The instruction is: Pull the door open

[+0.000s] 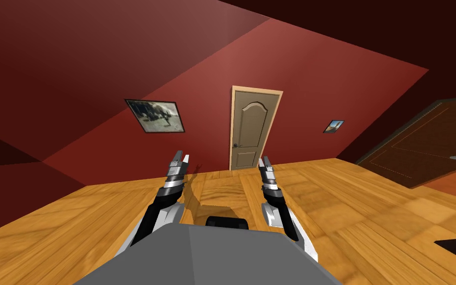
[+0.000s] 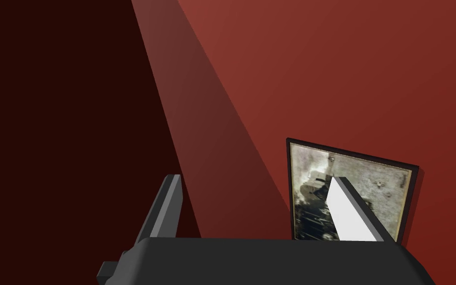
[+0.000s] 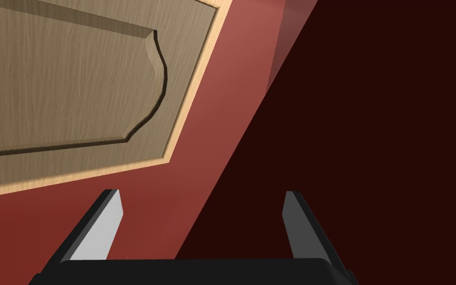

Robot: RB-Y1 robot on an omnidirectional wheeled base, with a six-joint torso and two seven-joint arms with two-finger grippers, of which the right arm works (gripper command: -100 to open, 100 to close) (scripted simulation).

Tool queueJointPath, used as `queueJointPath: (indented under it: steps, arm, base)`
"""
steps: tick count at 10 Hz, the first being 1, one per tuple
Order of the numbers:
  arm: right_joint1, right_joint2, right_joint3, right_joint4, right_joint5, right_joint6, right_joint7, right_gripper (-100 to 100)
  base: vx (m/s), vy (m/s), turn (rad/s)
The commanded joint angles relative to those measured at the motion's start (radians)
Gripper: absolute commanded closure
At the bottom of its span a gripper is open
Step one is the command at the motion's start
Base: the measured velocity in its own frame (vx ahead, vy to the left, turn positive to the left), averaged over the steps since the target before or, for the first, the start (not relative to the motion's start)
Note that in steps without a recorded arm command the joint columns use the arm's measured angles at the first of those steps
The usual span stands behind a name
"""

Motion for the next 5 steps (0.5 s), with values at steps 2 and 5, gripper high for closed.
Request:
queueJointPath:
  steps: [2,5]
  arm:
    - [-0.023,-0.018,-0.003,0.062,-0.014,-0.002,-0.014,-100]
    - [-0.051,-0.037,-0.004,0.138,-0.028,-0.006,-0.027,-100]
  base:
    - [0.100,0.005,0.055]
    - [0.089,0.005,0.055]
